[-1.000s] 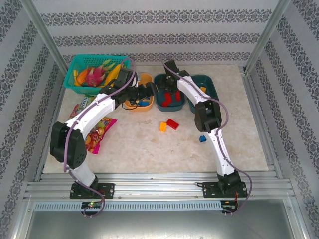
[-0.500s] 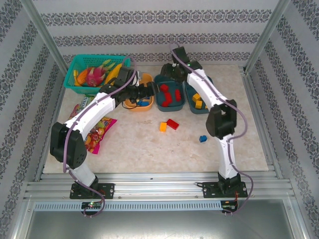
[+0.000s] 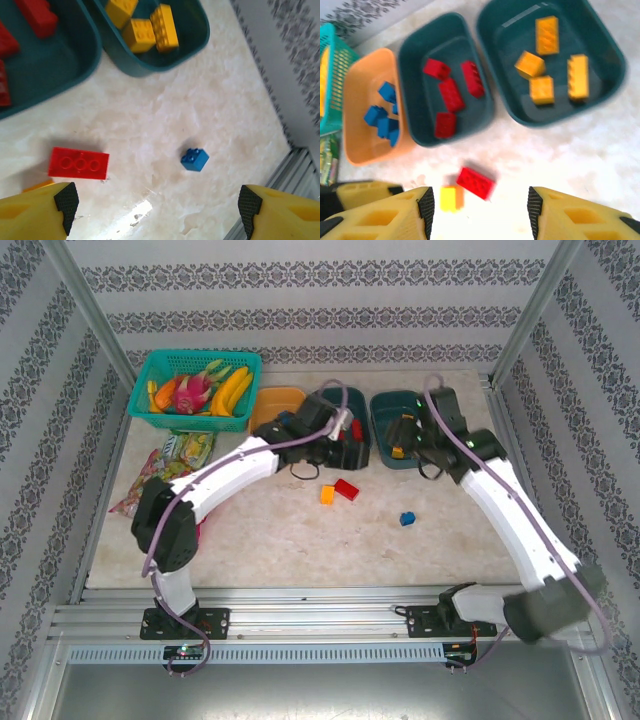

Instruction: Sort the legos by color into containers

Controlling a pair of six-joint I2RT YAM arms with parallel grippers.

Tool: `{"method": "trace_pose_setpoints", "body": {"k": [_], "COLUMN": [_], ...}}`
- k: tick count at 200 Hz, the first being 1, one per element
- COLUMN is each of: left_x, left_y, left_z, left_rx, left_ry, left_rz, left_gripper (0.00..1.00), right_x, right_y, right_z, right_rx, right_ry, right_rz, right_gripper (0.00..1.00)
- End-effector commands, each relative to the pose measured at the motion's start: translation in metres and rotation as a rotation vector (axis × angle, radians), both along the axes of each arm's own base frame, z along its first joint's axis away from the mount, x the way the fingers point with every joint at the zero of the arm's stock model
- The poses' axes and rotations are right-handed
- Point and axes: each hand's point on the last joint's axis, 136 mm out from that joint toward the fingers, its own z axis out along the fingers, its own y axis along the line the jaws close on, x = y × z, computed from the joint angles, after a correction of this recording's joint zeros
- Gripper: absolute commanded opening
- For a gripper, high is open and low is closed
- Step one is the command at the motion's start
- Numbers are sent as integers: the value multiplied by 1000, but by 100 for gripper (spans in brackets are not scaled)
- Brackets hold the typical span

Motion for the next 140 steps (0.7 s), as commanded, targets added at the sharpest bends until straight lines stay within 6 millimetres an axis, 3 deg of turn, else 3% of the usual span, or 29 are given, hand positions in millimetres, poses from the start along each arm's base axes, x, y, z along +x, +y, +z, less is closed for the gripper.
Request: {"method": "trace_pose_setpoints", "body": {"k": [1,28,60,119,140], "left_x": [-12,-26,-44,-62,-64], "left_y": [-28,-61,-96,-136,-144], "left_z": [-9,-32,-57,-106,-119], "left_rx": [45,67,124,265,303], "left_ry": [-62,-65,-80,-175,-194], "left_rz": [-102,-185,-276,-397,-415], "left_gripper": [84,83,83,82,82], "right_x": [-47,-87,-120,-156,-171], "right_y": [-31,-49,-52,-33,-37], "right_z": [-6,2,9,25,15], "right_rx": [-11,10,85,255,251], "right_ry": [46,20,-31,-158,-96], "right_rz": [-105,-146,-131,12,-3], "right_gripper": [54,57,66,75,75]}}
